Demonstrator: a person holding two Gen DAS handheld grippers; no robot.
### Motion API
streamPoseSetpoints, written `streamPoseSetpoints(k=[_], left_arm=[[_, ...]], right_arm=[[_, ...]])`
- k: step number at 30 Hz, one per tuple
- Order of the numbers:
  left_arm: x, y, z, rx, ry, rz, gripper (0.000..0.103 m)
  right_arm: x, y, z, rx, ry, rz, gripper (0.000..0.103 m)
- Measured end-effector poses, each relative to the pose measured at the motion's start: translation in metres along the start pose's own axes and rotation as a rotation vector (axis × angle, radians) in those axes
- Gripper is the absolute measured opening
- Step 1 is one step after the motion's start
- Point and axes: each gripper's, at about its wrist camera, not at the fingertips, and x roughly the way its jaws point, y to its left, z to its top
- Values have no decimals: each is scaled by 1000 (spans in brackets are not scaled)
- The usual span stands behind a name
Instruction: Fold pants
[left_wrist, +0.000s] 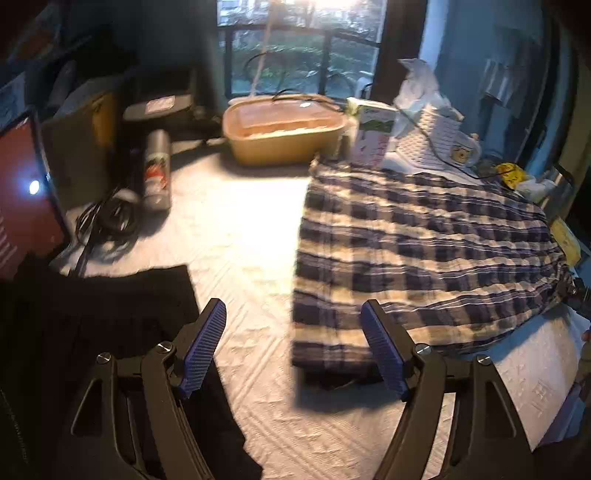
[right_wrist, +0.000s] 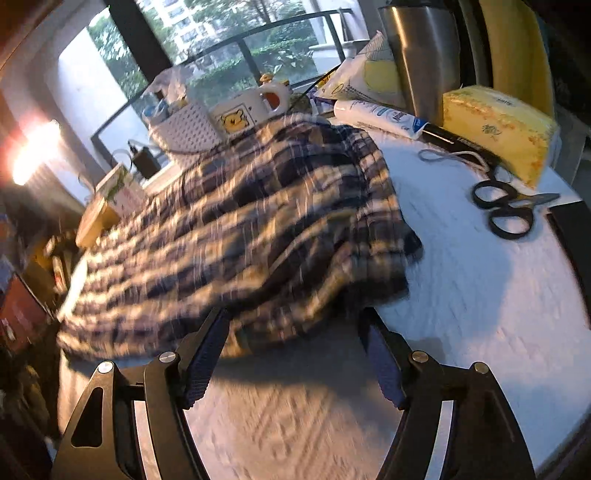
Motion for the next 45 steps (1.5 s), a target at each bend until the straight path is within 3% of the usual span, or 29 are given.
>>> streamPoseSetpoints(k=[5, 10, 12, 13, 15, 25, 32, 38, 45], left_arm=[[2, 3, -1, -26, 14, 27, 76], [0, -3, 1, -21, 1, 27, 75], [2, -7, 2, -15, 9, 28, 76], [3, -9, 3, -12, 14, 29, 75], [5, -13, 4, -2, 23, 30, 75], [11, -57, -10, 42, 107, -52, 76], [12, -77, -13, 48, 108, -78, 75], [5, -65, 0, 60, 58, -58, 75], [-1, -36, 9, 34, -12, -65, 76]], right_arm=[[15, -15, 24, 130, -27, 96, 78], [30, -14, 43, 138, -55, 113, 78], [37, -14, 50, 130, -61, 115, 37], [41, -14, 53, 121, -47, 114, 23], [44, -15, 57, 93, -44, 122, 18], [19, -51, 104, -33, -111, 40, 15], [16, -40, 118, -60, -137, 61, 15], [-9, -3, 126, -115, -230, 75, 15], [-24, 83, 130, -273, -274, 93, 15]])
